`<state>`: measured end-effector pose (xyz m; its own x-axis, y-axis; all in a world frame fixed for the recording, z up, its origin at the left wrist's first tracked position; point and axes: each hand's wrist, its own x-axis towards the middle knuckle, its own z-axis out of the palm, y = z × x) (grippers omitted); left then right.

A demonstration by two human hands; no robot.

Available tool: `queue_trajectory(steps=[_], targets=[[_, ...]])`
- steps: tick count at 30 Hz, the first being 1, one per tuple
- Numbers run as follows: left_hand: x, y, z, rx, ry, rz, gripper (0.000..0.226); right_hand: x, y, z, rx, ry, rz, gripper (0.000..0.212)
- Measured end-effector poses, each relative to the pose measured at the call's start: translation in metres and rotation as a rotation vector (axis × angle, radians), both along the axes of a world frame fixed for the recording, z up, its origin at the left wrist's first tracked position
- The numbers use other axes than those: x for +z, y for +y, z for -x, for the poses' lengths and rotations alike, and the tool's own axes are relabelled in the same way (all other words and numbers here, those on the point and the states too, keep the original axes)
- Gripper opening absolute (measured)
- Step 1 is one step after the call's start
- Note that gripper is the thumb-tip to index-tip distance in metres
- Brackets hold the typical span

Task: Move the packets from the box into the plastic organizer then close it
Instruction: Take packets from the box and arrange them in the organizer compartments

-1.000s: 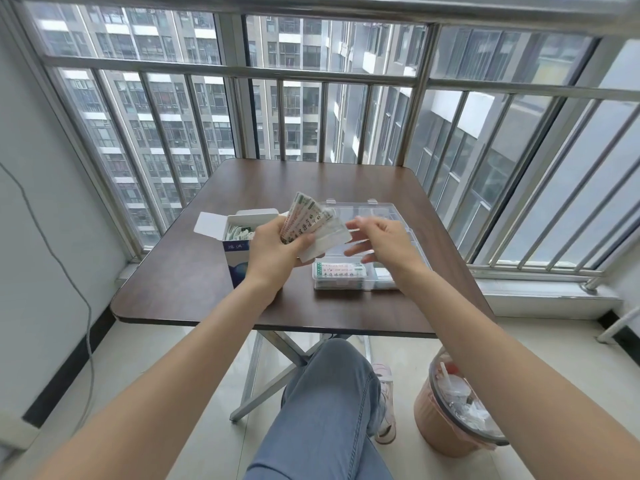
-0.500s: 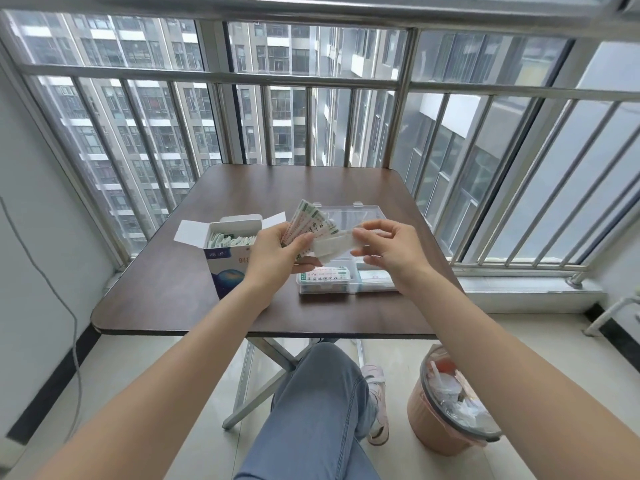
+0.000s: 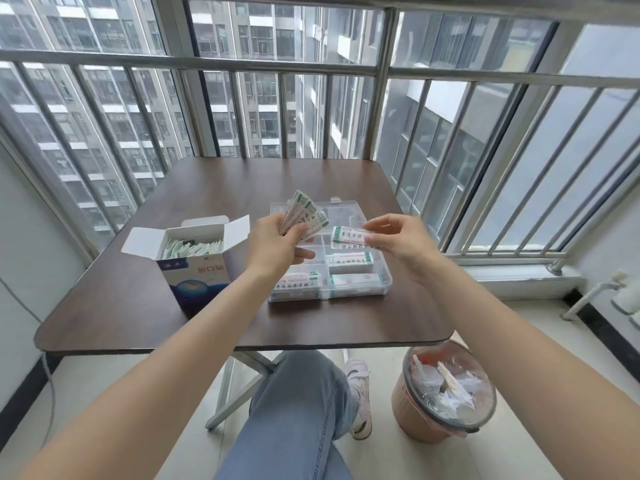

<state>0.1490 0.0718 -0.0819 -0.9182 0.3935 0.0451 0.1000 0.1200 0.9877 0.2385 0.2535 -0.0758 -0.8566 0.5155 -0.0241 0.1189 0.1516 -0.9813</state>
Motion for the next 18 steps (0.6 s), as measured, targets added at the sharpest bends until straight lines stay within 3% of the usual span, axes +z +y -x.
queue_trajectory(steps=[8, 18], targets=[[-0.01, 0.026, 0.015, -0.033, 0.176, 0.26, 0.014, -0.02, 0.012, 0.016, 0.025, -0.141, -0.34, 0.023], [-0.019, 0.041, 0.016, -0.15, 0.201, 0.419, 0.015, -0.027, 0.003, 0.024, 0.146, -0.192, -0.679, 0.016]])
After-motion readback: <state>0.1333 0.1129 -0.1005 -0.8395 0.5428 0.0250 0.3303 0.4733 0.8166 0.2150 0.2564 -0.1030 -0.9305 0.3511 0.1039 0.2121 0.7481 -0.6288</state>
